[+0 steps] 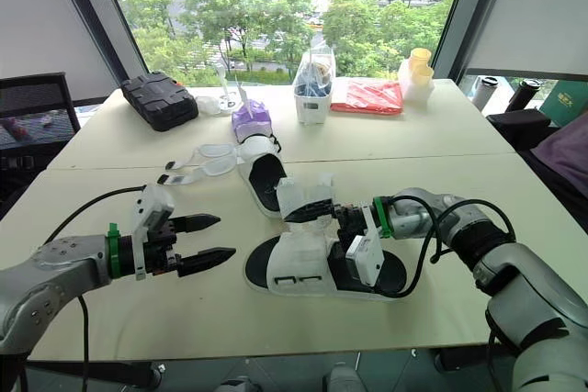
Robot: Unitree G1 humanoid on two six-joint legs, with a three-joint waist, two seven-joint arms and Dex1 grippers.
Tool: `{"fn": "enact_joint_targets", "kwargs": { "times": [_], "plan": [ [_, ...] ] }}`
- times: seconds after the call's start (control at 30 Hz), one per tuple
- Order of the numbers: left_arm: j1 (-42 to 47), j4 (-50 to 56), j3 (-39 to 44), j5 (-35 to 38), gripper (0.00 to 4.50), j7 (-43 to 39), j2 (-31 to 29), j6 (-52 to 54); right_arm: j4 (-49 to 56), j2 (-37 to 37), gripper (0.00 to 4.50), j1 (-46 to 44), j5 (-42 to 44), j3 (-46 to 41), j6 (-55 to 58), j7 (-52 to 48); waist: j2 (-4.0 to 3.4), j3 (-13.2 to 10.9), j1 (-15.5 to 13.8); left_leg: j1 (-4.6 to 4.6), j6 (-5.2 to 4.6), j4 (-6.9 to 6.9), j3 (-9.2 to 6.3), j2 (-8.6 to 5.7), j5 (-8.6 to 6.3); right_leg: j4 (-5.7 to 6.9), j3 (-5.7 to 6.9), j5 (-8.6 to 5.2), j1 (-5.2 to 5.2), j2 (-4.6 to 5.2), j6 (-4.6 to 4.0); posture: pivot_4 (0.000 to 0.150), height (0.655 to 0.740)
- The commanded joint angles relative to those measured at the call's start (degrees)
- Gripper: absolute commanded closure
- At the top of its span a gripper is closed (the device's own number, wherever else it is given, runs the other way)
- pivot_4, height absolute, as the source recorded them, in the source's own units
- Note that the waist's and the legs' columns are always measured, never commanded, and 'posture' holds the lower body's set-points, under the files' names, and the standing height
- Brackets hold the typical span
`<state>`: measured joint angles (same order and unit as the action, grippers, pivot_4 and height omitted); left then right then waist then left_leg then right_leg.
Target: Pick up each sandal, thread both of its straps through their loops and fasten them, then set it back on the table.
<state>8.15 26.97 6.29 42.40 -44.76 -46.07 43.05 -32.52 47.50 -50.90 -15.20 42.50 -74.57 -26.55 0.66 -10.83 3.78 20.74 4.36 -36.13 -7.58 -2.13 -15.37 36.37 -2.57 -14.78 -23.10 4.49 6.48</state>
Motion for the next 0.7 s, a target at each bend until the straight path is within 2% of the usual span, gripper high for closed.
{"fn": "enact_joint_targets", "kwargs": {
  "times": [0.03,0.27,0.33,0.57,0.63,0.7],
  "plan": [
    [0.72,-0.69,-2.01,-3.65,0.00,-2.94,-1.17,-3.40,2.28,2.53,0.02,0.34,0.96,-3.67,-1.04,-3.02,0.00,0.00,-0.03,0.01,-0.01,0.00,0.00,0.00,0.00,0.00,0.00,0.00,0.00,0.00,0.00,0.150,0.7400],
    [4.46,-6.61,-6.85,-8.80,0.00,-7.74,0.05,-7.56,0.75,10.76,0.02,0.10,-4.74,-6.12,-2.69,-11.29,0.00,-0.01,-0.59,-0.05,-0.02,-0.02,0.06,-0.01,-0.01,-0.01,-0.02,-0.02,0.02,0.00,-0.02,0.150,0.7400],
    [5.44,-7.64,-7.43,-9.25,0.00,-8.60,0.58,-8.09,0.54,12.21,0.02,1.73,-2.90,-7.46,-1.78,-11.83,0.00,-0.01,-0.60,-0.08,-0.02,-0.01,0.08,-0.01,-0.01,-0.01,-0.03,-0.02,0.02,0.00,-0.02,0.150,0.7400],
    [8.15,-13.64,-12.08,-13.00,0.00,-12.32,3.92,-11.48,-10.62,14.61,0.02,1.30,-8.92,-17.41,-0.04,-5.73,-0.01,-0.01,-0.40,-0.16,-0.07,-0.01,0.31,-0.02,-0.04,-0.01,-0.18,-0.01,0.05,0.04,-0.01,0.150,0.7400],
    [9.59,-15.84,-13.69,-14.69,0.52,-13.26,5.13,-12.89,-13.20,14.84,0.00,0.90,-11.28,-19.33,1.03,-3.63,0.00,-0.01,-0.59,-0.16,-0.07,-0.03,0.32,-0.02,-0.04,-0.01,-0.19,-0.01,0.06,0.04,-0.01,0.150,0.7400],
    [10.88,-17.58,-15.33,-16.16,1.28,-14.25,6.18,-13.78,-15.21,14.87,0.00,0.24,-13.01,-20.87,2.53,-1.60,0.00,-0.01,-0.60,-0.18,-0.08,-0.01,0.32,-0.01,-0.03,-0.01,-0.19,-0.01,0.06,0.03,-0.02,0.150,0.7400]
  ]
}}
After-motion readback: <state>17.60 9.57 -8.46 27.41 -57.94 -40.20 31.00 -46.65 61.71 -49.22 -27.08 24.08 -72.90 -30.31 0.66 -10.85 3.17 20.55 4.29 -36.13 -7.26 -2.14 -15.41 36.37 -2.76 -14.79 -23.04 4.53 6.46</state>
